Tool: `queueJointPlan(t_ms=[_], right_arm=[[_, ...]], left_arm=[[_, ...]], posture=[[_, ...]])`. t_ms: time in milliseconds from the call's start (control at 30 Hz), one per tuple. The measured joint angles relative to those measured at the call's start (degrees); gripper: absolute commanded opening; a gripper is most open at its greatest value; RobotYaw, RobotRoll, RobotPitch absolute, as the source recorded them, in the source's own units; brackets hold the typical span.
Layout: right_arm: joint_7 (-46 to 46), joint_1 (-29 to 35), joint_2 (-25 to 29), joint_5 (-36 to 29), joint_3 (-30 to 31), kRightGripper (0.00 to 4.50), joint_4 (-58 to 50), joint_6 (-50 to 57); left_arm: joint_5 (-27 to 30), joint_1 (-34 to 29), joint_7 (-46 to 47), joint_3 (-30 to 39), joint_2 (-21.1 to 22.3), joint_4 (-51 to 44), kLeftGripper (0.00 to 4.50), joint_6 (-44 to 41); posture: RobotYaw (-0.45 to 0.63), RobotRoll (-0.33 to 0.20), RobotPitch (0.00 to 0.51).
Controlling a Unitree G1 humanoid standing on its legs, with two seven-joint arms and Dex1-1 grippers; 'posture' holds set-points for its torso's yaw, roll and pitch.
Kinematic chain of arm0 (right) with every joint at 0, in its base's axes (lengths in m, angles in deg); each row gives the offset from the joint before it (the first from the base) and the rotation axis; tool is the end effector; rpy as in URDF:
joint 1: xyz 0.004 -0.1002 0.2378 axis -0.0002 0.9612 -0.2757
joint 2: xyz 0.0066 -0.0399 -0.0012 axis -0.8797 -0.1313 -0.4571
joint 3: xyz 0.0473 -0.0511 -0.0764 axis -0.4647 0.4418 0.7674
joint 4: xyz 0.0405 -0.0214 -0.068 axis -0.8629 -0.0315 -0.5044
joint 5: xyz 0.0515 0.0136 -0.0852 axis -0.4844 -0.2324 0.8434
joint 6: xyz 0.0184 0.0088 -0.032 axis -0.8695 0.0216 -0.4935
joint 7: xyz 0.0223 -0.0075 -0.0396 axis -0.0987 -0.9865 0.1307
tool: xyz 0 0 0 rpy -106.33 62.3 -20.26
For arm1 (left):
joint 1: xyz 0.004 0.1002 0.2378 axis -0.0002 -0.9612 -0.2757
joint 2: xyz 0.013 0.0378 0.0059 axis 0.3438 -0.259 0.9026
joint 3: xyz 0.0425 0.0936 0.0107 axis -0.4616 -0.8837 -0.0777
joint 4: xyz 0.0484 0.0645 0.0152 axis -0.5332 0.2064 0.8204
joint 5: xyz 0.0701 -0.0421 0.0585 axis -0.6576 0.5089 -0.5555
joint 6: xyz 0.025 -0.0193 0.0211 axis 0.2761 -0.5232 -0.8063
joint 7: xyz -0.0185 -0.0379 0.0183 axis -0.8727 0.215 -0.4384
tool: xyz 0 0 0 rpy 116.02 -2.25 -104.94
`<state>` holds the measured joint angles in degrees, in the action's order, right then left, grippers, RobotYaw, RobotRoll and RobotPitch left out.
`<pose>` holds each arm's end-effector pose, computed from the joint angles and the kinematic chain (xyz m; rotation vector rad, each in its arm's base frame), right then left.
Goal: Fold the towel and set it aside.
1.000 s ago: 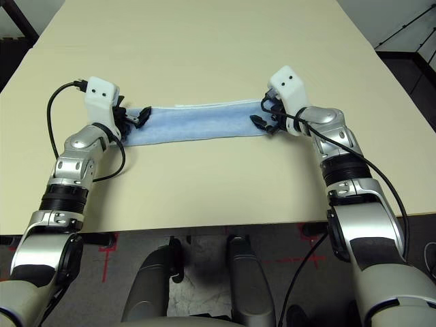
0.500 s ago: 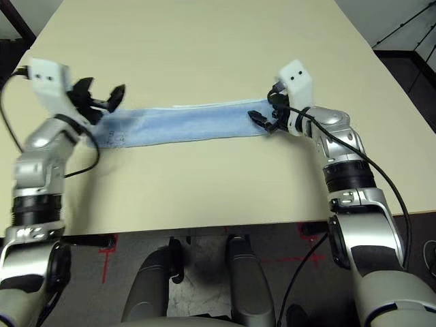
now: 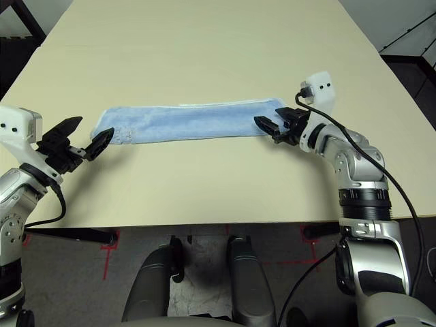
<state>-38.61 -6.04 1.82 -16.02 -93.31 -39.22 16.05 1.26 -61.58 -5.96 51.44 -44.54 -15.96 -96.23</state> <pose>0.2936 -0.2530 0.1693 0.0090 0.2085 0.5847 0.2037 0.2683 0.1754 0.1744 -0.1167 -0.3631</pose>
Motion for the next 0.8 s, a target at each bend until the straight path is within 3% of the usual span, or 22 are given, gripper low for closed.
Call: queueJointPlan(t_ms=[200, 467, 800], right_arm=[[-1.4, 1.4, 2.1, -1.7, -0.4, 4.5, 0.0, -0.5], [-1.3, 7.3, 3.6, -5.8, -3.0, 4.5, -5.1, 3.6], [8.9, 10.6, 1.5, -13.7, -11.5, 4.5, -12.0, 20.7]], left_arm=[[4.6, 0.7, -9.2, -1.2, 0.3, 1.3, 4.47, 5.4], [4.2, 3.6, -22.0, -3.6, 6.4, 11.0, 4.47, 14.7], [3.7, 6.0, -24.6, -5.3, 7.4, 15.8, 4.47, 17.8]], posture=[[-0.15, 0.0, 0.234], [-0.17, 0.0, 0.244], [-0.21, 0.0, 0.249]])
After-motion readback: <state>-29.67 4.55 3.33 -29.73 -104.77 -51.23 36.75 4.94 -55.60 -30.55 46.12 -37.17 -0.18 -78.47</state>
